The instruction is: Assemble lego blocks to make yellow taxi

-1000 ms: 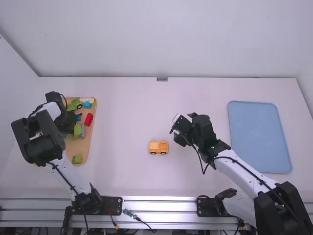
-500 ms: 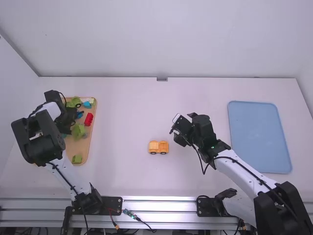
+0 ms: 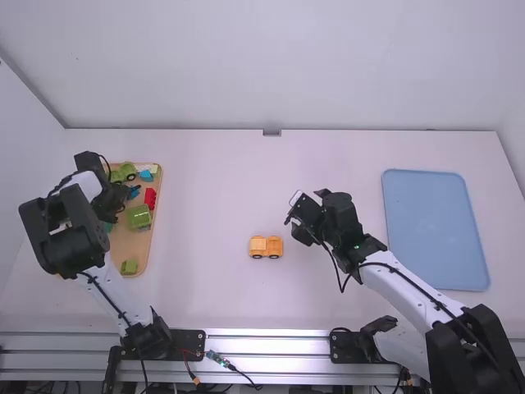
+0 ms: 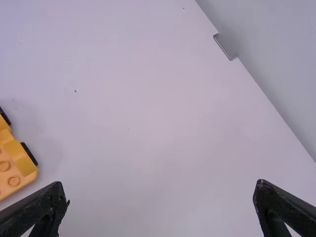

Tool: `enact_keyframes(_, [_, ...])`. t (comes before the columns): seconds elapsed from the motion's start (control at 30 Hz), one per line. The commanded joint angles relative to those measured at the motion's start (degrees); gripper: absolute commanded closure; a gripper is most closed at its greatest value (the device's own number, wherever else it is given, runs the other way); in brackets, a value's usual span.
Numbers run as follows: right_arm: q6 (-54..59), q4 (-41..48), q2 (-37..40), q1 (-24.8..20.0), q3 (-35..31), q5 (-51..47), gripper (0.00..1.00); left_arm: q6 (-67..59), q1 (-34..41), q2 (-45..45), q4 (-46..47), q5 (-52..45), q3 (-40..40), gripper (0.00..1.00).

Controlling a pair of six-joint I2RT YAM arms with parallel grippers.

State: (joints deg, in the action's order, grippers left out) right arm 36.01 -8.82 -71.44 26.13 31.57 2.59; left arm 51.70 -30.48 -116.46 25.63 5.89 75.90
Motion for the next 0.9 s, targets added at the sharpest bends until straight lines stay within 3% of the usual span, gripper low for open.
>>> enact_keyframes(0.0, [-0.2,0.2,1.0,0.2,0.0,0.1,0.01,-1.2,-0.2,-0.3,0.5,1.2,-0.6,0.32])
enact_keyframes(0.3, [-0.2,0.3,1.0,0.2,0.0,0.1,0.01,-1.0,-0.5,-0.5,-4.0,1.2,-4.1,0.26])
enact_keyframes(0.4, [-0.2,0.3,1.0,0.2,0.0,0.1,0.01,-1.0,-0.2,-0.5,-4.2,1.2,-4.1,0.34])
enact_keyframes(0.6, [-0.2,0.3,1.0,0.2,0.0,0.1,0.01,-1.0,-0.2,-0.5,-3.6,1.3,-4.2,0.60])
enact_keyframes(0.77, [-0.2,0.3,1.0,0.2,0.0,0.1,0.01,-1.0,-0.2,-0.5,-2.3,1.2,-4.2,0.58])
enact_keyframes(0.87, [-0.2,0.3,1.0,0.2,0.0,0.0,0.01,-1.0,-0.4,-0.5,-2.4,1.2,-4.1,0.64])
